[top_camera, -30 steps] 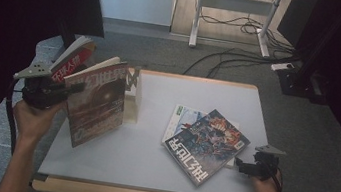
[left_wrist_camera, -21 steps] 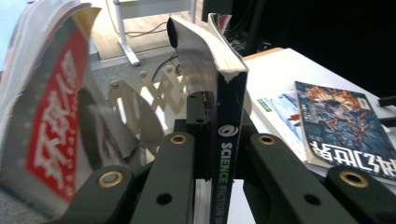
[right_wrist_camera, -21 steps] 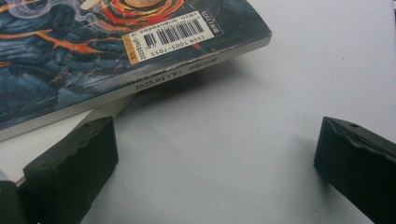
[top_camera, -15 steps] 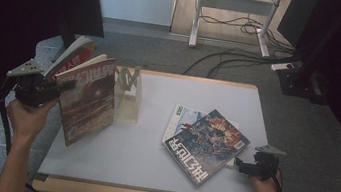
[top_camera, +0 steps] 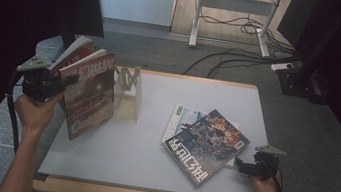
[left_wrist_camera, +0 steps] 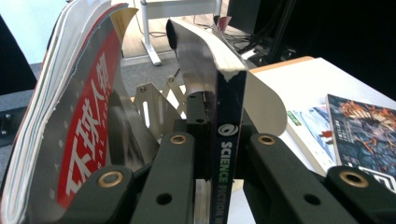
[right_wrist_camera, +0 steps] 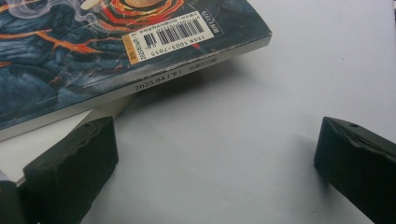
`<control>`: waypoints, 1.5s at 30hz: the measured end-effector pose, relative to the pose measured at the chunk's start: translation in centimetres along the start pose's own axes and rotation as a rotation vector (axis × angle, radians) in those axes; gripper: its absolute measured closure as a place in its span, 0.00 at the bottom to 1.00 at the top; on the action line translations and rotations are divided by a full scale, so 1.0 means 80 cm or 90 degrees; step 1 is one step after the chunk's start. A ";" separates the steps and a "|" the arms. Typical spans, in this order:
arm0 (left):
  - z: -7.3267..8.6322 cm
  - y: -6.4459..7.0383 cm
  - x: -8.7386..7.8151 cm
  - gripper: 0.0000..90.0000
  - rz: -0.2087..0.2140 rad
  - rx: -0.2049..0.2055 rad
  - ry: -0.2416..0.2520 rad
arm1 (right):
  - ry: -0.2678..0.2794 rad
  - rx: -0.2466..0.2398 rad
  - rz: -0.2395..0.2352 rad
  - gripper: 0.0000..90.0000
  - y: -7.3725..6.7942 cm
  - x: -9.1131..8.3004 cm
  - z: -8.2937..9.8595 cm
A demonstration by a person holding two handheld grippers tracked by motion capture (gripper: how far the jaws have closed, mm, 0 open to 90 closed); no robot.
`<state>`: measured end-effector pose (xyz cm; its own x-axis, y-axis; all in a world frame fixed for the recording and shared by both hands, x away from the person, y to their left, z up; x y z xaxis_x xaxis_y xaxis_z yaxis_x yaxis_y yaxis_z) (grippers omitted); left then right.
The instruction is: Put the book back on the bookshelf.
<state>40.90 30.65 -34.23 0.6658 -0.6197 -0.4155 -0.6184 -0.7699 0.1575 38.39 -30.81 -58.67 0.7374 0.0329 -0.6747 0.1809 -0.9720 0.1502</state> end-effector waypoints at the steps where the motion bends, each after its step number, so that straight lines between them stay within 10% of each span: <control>1: -0.001 -0.001 0.001 0.94 -0.001 -0.001 0.001 | 0.000 0.000 0.000 0.00 0.000 0.000 0.000; 31: -0.015 -0.015 0.067 0.94 -0.031 0.004 0.038 | 0.000 0.000 0.000 0.00 0.000 0.000 0.000; 45: 0.011 -0.008 0.045 0.93 0.002 0.003 -0.009 | 0.000 0.000 0.000 0.00 0.000 0.000 0.000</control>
<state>43.34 29.05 -36.59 0.6579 -0.6194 -0.4284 -0.6222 -0.7675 0.1542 38.39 -30.81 -58.67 0.7376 0.0329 -0.6745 0.1809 -0.9719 0.1503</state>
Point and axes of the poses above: each handheld gripper's, and its own axes: x roughly forward along the jaws, z roughly out of its underside, y roughly to its right, the point moved 7 cm from there along x, roughly forward along the jaws, and after that the axes turned 13 degrees about z, right-handed, at the moved point
